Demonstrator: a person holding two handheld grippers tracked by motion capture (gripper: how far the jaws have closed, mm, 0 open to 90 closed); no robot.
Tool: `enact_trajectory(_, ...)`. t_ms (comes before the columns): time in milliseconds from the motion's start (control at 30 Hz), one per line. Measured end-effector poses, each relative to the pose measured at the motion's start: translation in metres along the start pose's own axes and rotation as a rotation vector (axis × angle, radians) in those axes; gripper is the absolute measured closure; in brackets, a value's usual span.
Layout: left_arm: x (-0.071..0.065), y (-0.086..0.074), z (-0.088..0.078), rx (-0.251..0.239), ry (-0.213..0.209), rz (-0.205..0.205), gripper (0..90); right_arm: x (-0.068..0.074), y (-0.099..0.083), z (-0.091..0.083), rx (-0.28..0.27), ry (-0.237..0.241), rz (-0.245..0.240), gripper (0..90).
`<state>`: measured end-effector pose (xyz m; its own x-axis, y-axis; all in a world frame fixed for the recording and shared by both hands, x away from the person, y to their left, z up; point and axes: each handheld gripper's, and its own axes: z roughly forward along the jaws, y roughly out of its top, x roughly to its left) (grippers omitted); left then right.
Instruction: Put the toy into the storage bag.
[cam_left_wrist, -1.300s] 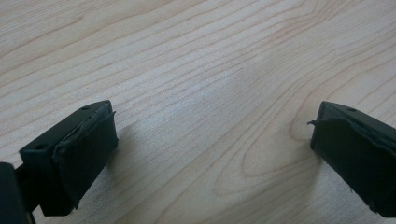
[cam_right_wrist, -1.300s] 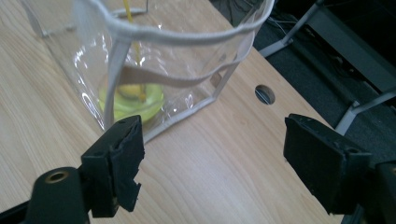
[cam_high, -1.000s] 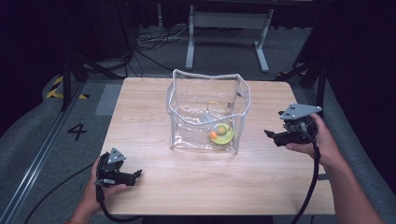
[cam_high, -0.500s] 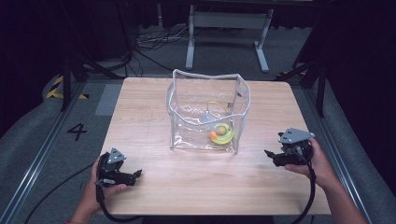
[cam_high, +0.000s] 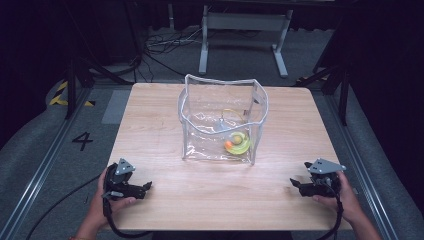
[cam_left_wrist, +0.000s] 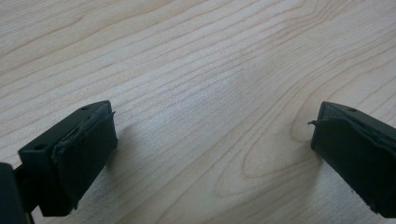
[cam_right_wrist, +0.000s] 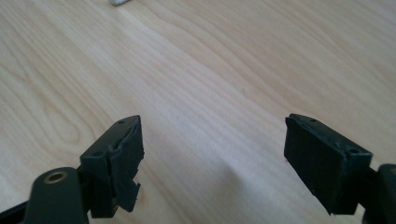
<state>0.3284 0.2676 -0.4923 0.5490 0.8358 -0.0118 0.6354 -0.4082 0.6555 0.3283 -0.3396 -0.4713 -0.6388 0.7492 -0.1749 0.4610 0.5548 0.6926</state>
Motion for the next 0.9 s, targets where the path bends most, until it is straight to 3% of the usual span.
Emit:
enact_trajectory(133, 0.000, 0.000, 0.000, -0.002, -0.001, -0.003, 0.6, -0.003, -0.018, -0.003, 0.012, -0.007, 0.044, 19.5)
enact_trajectory(233, 0.000, 0.000, 0.000, -0.001, 0.000, -0.003, 0.5, -0.007, -0.026, -0.003, 0.003, -0.038, 0.068, 19.4)
enact_trajectory(400, 0.000, 0.000, 0.000, 0.000, 0.003, -0.004, 0.5, -0.017, -0.039, -0.002, -0.038, -0.014, 0.153, 15.9)
enact_trajectory(533, 0.000, 0.000, 0.000, 0.000, 0.004, -0.004, 0.6, -0.025, -0.043, 0.000, -0.023, 0.029, 0.232, 14.7)
enact_trajectory(900, -0.001, 0.000, 0.000, 0.000, 0.006, -0.007, 0.5, -0.024, -0.043, -0.001, -0.020, 0.012, 0.252, 14.4)
